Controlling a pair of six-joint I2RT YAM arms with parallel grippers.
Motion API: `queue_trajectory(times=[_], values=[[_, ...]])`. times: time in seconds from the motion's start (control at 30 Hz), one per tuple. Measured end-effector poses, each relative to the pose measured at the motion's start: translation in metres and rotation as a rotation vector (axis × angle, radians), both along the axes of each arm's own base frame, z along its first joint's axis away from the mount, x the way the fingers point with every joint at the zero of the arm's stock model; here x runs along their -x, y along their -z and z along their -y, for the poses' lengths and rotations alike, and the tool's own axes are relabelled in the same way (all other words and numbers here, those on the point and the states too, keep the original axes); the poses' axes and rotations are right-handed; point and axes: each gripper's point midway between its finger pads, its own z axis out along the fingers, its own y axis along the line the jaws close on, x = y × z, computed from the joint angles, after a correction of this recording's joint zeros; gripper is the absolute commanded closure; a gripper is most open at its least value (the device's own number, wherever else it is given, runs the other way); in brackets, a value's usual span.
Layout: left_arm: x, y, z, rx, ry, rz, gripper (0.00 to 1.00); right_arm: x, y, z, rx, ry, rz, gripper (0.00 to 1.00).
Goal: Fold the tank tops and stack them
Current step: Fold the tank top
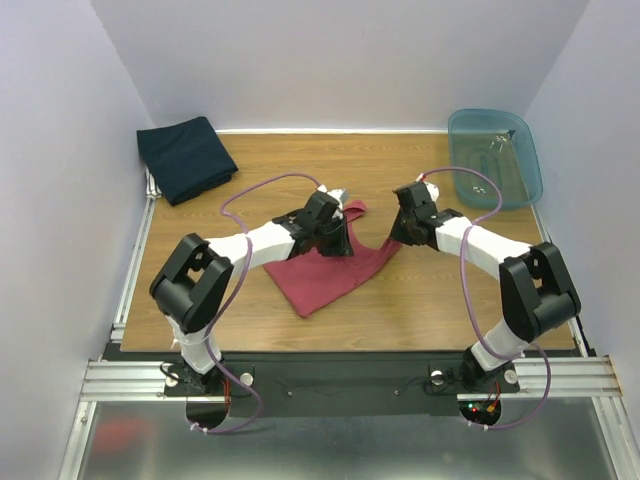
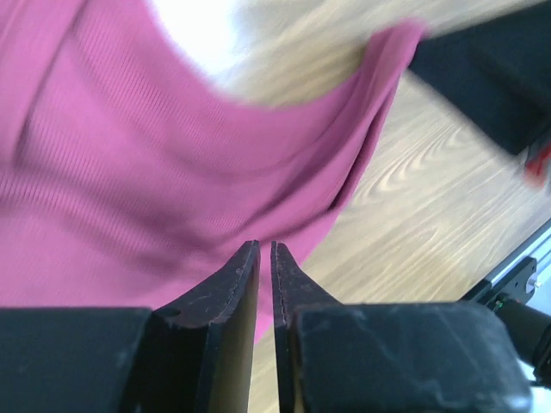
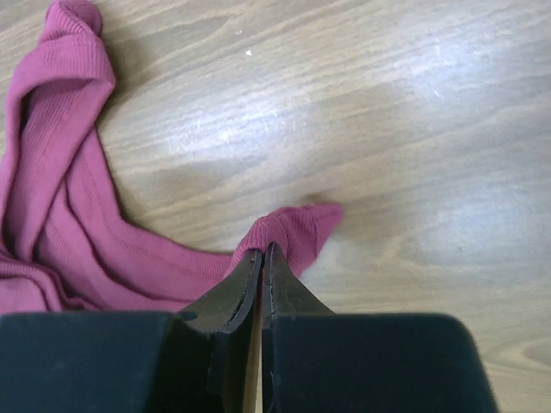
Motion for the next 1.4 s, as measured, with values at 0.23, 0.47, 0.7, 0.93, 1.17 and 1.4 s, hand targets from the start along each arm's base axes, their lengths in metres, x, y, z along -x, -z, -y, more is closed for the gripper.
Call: queue_trajectory(times=[0.23, 0.47, 0.7, 0.93, 1.17, 1.4], values=[[0.027, 0.004, -0.034, -0.022, -0.072, -0.021, 0.82, -0.004, 0.042, 0.003, 0.065, 0.012, -0.091, 0.98], [0.048, 0.035, -0.059, -0.089, -0.121, -0.078, 0.86, -0.034, 0.041, -0.002, 0.097, 0.021, -0.052, 0.94], [0.065, 0.056, -0.065, -0.128, -0.138, -0.115, 0.87, -0.047, 0.040, 0.004, 0.141, 0.022, -0.035, 0.83], [0.063, 0.057, -0.046, -0.063, -0.144, -0.097, 0.88, -0.067, 0.038, 0.015, 0.213, 0.031, -0.022, 0.79], [0.062, 0.058, -0.031, -0.007, -0.149, -0.097, 0.89, -0.084, 0.036, 0.017, 0.273, -0.008, -0.009, 0.71], [0.069, 0.057, -0.010, 0.025, -0.129, -0.103, 0.89, -0.105, 0.033, 0.012, 0.320, -0.066, 0.003, 0.63]])
